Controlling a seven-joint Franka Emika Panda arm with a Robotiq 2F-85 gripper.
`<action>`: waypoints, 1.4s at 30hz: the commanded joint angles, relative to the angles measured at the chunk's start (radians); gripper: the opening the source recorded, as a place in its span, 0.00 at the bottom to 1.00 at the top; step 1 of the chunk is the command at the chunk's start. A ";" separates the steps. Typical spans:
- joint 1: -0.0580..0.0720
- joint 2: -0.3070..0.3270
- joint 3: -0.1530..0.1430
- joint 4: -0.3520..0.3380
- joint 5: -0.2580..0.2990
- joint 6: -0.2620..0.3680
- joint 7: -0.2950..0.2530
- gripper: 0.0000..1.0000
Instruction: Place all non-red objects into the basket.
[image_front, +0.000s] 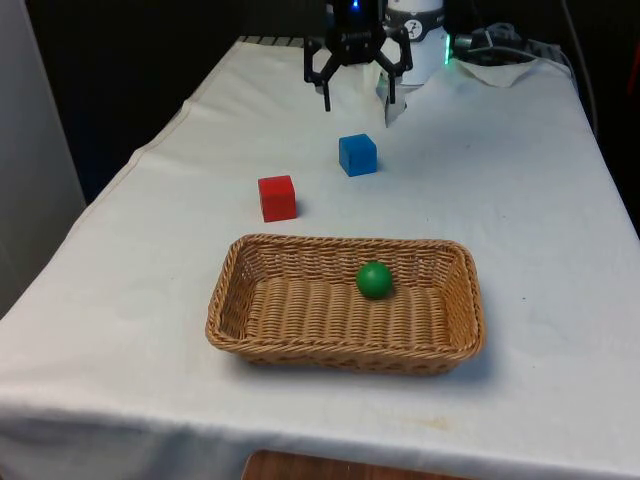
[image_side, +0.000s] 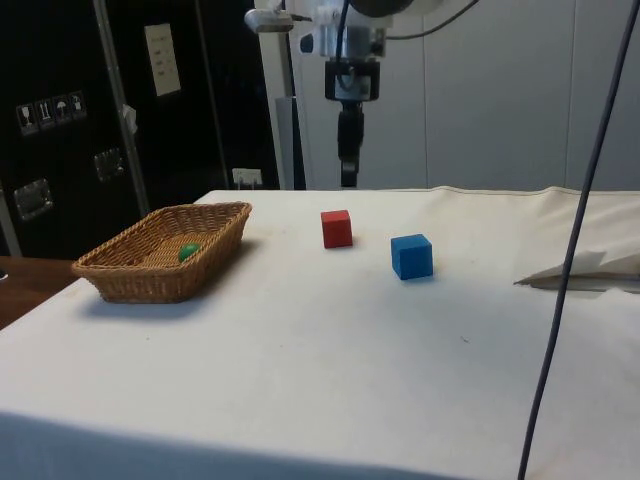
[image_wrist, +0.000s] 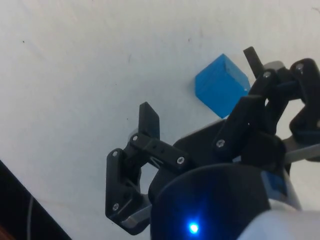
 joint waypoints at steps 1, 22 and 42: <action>-0.001 -0.011 -0.001 -0.015 0.002 0.013 -0.007 1.00; -0.001 -0.053 -0.017 -0.098 0.001 0.009 -0.102 1.00; -0.001 -0.004 0.007 -0.179 -0.009 0.172 -0.123 1.00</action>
